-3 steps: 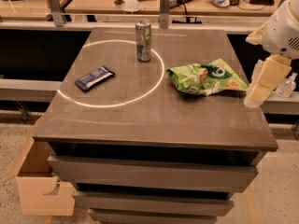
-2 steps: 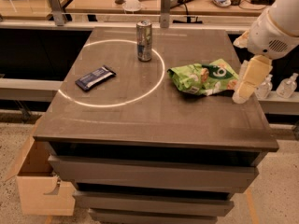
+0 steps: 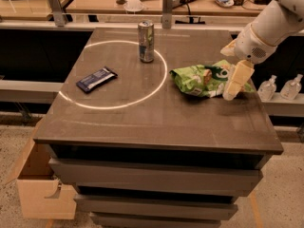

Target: Pick green rice chip bag

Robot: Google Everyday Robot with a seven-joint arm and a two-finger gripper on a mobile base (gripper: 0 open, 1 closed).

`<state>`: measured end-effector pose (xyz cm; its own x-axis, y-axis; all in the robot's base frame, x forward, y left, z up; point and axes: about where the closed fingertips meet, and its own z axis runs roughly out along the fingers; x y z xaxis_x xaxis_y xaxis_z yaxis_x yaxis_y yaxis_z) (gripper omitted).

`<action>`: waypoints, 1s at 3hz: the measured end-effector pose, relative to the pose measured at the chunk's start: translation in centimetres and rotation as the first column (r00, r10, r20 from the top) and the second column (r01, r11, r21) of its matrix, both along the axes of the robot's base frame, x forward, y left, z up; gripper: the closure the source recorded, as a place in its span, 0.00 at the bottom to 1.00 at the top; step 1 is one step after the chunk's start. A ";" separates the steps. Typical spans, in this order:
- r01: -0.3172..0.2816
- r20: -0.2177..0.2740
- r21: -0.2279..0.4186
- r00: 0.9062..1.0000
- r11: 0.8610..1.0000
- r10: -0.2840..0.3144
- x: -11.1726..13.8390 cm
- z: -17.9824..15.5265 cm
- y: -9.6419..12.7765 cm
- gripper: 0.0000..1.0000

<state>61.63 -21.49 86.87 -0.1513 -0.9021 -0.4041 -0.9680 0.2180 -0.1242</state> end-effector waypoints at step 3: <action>-0.203 -0.017 0.036 0.979 0.978 0.204 0.3 0.9 6.1 0.63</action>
Offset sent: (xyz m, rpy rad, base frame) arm 0.0081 0.0441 -0.0065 -0.0116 0.0671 0.1916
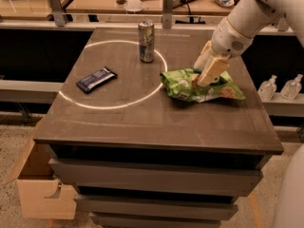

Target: Pick green rice chip bag

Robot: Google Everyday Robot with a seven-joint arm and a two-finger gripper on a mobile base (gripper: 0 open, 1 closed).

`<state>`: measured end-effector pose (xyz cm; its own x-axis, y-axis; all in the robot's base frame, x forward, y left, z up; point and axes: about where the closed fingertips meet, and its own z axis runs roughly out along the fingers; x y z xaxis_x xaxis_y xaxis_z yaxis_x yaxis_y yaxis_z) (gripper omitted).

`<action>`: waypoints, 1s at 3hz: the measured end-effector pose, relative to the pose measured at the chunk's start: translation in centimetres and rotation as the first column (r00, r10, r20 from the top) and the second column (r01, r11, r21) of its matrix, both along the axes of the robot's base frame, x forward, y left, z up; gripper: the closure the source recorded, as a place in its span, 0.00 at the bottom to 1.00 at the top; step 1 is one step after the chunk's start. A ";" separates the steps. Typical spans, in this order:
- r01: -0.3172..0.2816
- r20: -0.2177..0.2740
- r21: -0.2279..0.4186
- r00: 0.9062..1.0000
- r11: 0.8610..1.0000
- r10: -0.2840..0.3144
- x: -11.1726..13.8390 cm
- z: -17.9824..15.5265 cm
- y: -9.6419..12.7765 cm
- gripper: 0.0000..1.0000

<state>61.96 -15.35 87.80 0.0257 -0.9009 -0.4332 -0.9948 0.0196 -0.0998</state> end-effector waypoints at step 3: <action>-0.195 0.055 0.261 0.981 0.945 0.187 -4.6 8.1 7.6 1.00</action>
Offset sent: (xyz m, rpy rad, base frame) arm -0.0621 0.0816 0.0973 0.2777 -0.0272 0.2432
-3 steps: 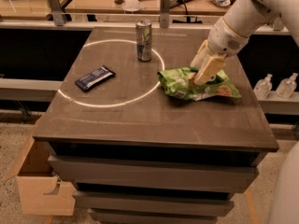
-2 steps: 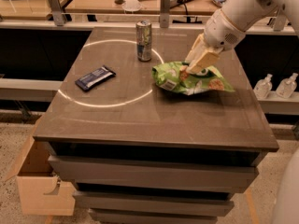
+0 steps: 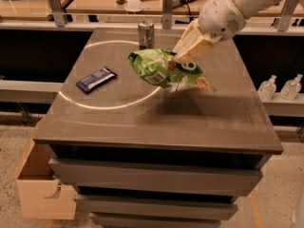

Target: Pick green rice chip bag

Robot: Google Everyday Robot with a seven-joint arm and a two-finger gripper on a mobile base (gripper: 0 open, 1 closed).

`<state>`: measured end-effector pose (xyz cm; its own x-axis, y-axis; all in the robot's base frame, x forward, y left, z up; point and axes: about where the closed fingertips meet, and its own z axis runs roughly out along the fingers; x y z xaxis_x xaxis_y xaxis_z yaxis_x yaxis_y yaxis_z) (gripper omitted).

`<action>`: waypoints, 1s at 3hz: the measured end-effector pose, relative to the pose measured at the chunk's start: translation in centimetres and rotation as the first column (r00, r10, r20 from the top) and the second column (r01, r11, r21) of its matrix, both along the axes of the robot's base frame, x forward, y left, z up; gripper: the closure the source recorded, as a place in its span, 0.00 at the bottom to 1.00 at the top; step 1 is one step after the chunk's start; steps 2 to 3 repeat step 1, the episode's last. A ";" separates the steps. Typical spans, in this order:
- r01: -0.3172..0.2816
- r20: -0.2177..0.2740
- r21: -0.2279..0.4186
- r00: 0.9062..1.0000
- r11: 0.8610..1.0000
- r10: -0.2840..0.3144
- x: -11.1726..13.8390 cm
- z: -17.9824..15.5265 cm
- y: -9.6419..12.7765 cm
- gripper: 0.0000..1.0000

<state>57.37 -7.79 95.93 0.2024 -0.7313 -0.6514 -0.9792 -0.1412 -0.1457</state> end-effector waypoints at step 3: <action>-0.001 0.006 0.020 1.000 1.000 0.001 0.2 0.3 0.6 1.00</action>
Offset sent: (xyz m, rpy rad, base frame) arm 0.0000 0.0000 0.0000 0.0000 0.0000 0.0000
